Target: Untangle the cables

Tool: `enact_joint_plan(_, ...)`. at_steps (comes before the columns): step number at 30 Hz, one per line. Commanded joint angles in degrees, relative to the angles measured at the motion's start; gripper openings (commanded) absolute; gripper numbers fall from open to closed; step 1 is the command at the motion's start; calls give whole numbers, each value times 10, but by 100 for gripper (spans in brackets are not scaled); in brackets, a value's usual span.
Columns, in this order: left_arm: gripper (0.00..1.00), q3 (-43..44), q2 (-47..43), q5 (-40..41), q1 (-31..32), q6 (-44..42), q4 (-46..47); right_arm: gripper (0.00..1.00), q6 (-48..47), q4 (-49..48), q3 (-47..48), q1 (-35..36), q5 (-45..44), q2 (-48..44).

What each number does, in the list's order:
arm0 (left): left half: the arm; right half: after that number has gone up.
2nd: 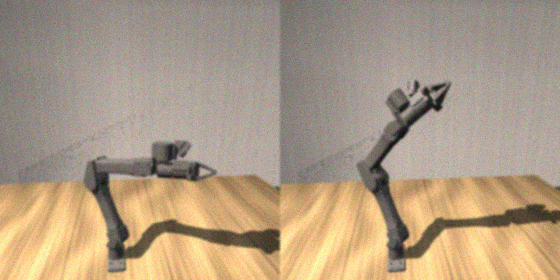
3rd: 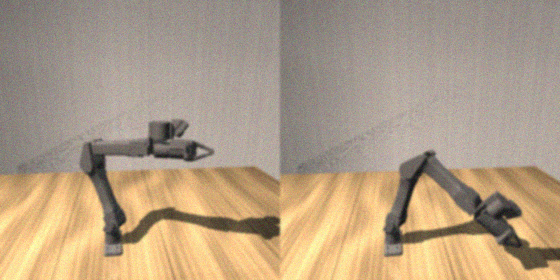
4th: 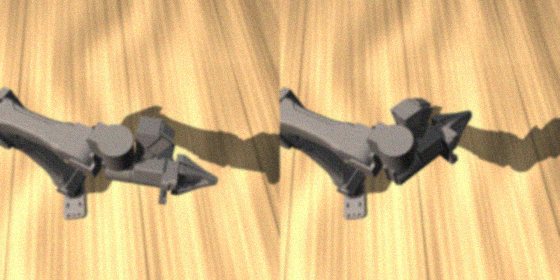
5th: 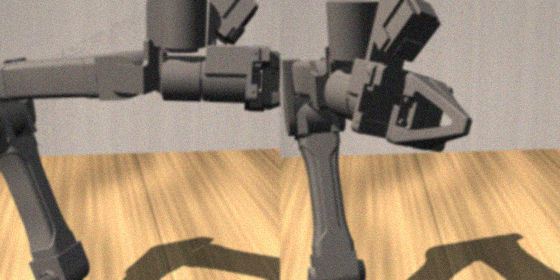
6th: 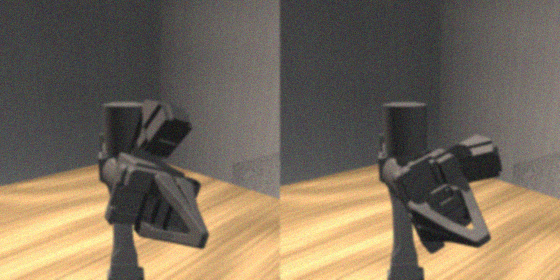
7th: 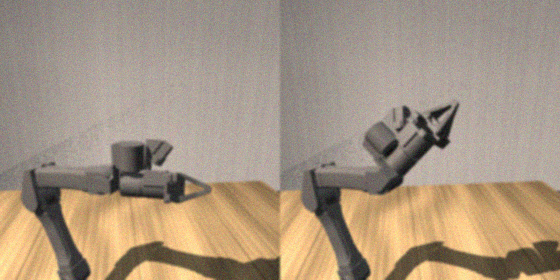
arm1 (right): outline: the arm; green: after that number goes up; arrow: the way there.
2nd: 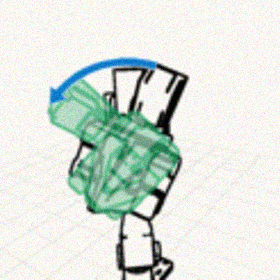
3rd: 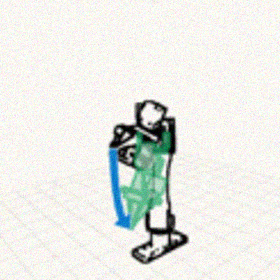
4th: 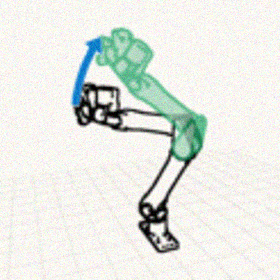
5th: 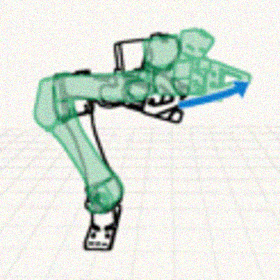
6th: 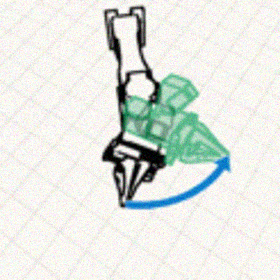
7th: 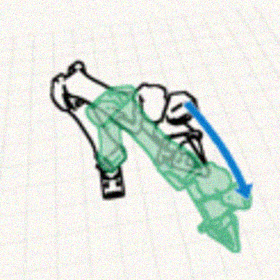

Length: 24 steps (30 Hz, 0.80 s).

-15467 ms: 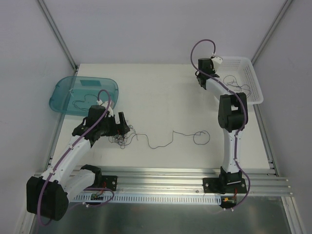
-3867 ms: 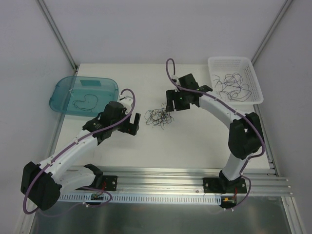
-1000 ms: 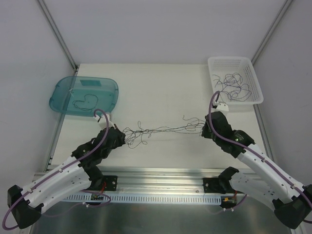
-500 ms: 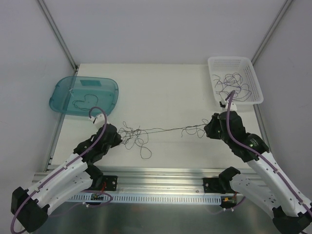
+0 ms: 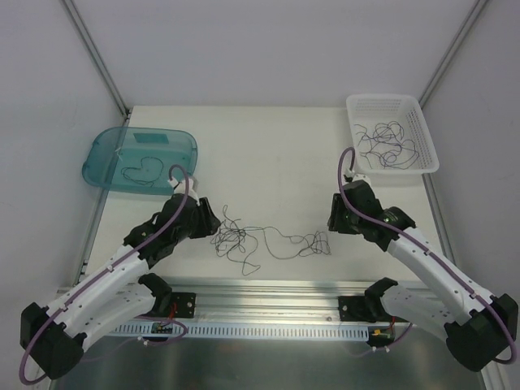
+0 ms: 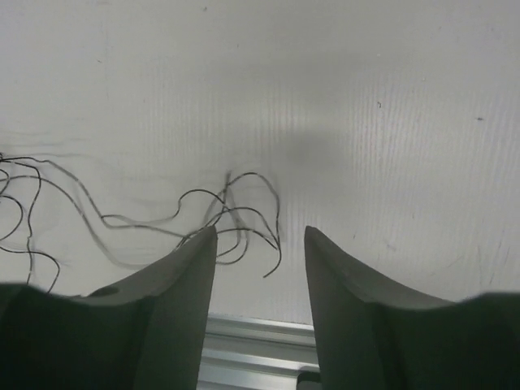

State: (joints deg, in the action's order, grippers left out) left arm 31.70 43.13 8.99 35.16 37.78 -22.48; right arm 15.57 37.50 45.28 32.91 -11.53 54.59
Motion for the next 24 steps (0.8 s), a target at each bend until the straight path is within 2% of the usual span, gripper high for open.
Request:
enact_joint_plan(1,45,62,57,-52,-3,-74,68,54,-13,-19,12,21,-21,1)
enact_joint_plan(3,51,102,113,-66,-3,-89,71,65,-32,-28,26,56,-19,2)
enact_joint_plan(4,59,114,126,-73,-3,-89,71,71,-52,-29,31,67,-15,5)
enact_joint_plan(6,67,131,142,-87,1,-74,72,74,-76,-50,38,95,4,8)
enact_joint_plan(7,80,131,141,-86,7,-67,71,76,-104,-61,39,103,30,10)
enact_joint_plan(9,92,116,125,-86,12,-42,71,80,-136,-96,39,122,61,15)
enact_joint_plan(10,97,108,116,-88,16,-32,70,87,-152,-106,43,126,103,20)
enact_joint_plan(13,99,61,67,-89,17,10,63,91,-220,-131,63,136,204,65)
enact_joint_plan(16,99,8,-4,-89,18,42,46,94,-274,-126,107,159,250,141)
enact_joint_plan(24,99,-13,-62,-86,17,56,-11,91,-345,-159,189,188,268,321)
